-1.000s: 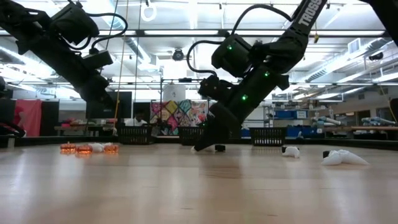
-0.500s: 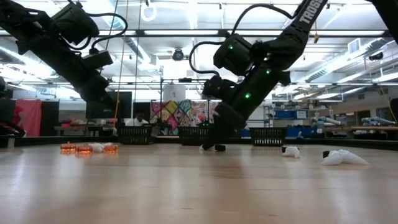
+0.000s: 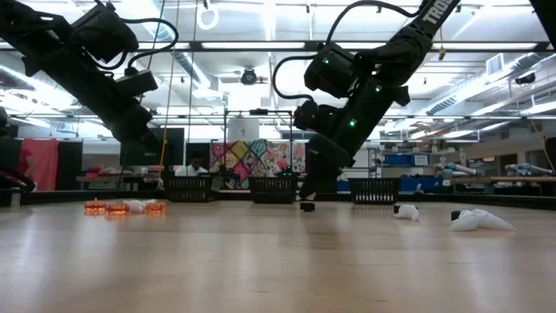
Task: Sort Halloween decoration
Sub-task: Put the white ghost toy into the right black basket, then put the black skeleton toy into the black middle basket
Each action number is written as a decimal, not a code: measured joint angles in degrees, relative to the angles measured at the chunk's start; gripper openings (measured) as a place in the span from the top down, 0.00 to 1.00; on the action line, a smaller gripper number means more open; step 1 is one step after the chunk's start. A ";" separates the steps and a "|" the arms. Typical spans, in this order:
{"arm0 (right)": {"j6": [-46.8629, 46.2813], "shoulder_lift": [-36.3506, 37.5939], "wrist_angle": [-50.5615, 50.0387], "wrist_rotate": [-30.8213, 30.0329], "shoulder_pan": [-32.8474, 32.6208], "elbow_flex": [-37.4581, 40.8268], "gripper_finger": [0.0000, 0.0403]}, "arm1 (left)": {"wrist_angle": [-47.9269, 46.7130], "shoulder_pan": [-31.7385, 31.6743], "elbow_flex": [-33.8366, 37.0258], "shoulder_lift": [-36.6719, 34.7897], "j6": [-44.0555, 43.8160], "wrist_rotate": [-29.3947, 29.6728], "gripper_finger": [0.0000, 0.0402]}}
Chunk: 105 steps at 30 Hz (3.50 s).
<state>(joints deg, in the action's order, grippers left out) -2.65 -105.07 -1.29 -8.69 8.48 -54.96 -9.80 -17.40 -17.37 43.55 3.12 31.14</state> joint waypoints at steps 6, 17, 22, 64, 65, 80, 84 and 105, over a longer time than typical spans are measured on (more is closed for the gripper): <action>-0.19 3.38 -6.15 -5.92 1.00 -0.02 0.81 | 0.02 0.02 0.00 0.00 0.01 0.00 1.00; -3.39 12.74 -19.10 -20.81 7.84 -0.09 0.81 | 0.04 0.01 0.00 0.00 0.01 0.00 1.00; -5.39 15.02 -20.94 -21.19 14.68 -0.11 0.81 | 0.04 0.01 0.00 0.00 0.01 0.00 1.00; -7.25 5.00 43.80 -3.74 -6.54 24.57 0.41 | -0.21 0.02 0.00 -0.02 -1.06 -0.01 1.00; -6.88 3.11 45.26 -3.77 -6.96 23.98 0.39 | -0.20 0.02 0.00 -0.02 -1.06 -0.01 1.00; -0.66 -11.13 53.17 -7.75 -8.17 19.67 0.45 | -0.31 0.02 0.00 -0.02 -0.55 -0.02 1.00; -0.30 -11.62 54.22 -6.31 -8.17 19.71 0.59 | -0.28 0.02 0.00 -0.02 -0.54 -0.02 1.00; 6.38 -7.70 47.62 -11.01 -4.54 11.96 0.90 | 0.15 0.02 0.00 -0.02 -0.53 -0.02 1.00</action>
<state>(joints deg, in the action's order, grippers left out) 3.73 -112.77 46.33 -19.70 3.94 -43.00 -9.65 -17.39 -17.37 43.53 2.59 31.11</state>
